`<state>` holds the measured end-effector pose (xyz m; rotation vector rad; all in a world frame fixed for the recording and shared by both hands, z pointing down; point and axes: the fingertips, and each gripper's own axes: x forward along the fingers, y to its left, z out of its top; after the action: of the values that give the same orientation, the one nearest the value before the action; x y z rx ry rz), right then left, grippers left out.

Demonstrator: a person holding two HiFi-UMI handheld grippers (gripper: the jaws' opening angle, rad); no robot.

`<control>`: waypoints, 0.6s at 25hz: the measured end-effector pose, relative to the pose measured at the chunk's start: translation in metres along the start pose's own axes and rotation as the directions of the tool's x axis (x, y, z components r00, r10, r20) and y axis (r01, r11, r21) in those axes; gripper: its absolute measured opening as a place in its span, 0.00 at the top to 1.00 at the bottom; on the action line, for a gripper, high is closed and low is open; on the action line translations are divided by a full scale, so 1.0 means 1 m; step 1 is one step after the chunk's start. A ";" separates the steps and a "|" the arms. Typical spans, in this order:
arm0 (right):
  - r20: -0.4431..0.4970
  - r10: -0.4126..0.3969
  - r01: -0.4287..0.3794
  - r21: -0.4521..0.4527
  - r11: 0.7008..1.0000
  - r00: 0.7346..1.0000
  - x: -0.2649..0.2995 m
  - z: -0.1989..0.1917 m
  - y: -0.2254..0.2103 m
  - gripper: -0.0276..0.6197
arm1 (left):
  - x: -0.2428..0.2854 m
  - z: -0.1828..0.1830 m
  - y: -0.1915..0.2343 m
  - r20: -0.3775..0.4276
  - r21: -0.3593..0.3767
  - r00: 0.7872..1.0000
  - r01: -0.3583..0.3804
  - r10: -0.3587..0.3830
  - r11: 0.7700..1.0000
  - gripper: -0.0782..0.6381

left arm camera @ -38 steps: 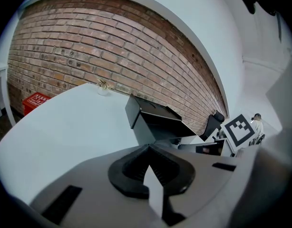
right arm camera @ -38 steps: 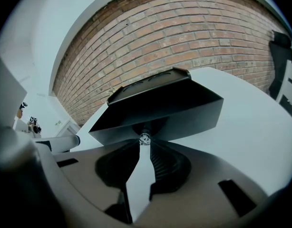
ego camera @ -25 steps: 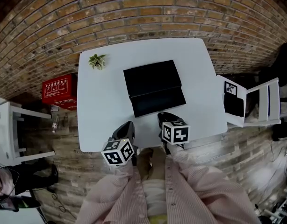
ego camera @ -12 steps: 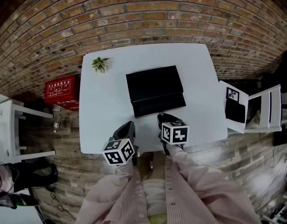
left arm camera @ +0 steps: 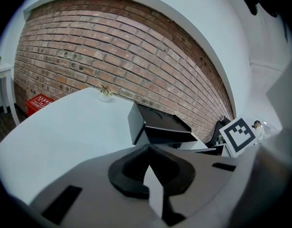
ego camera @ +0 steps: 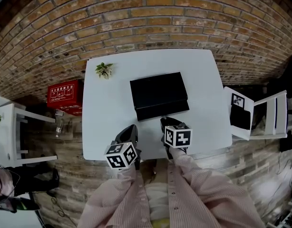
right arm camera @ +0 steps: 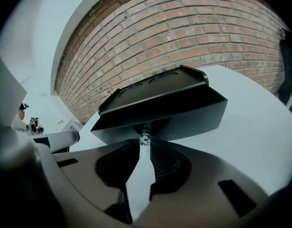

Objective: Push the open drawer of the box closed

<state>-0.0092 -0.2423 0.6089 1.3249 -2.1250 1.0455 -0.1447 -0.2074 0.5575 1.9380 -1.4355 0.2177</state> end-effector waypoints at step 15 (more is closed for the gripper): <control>0.008 -0.004 0.003 0.004 1.000 1.000 0.016 0.019 -0.001 0.85 | 0.008 0.017 0.010 0.016 -0.002 1.000 -0.009 0.009 1.000 0.90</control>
<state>-0.0153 -0.2667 0.6084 1.3368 -2.1270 1.0452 -0.1547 -0.2257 0.5534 1.9362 -1.4547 0.2057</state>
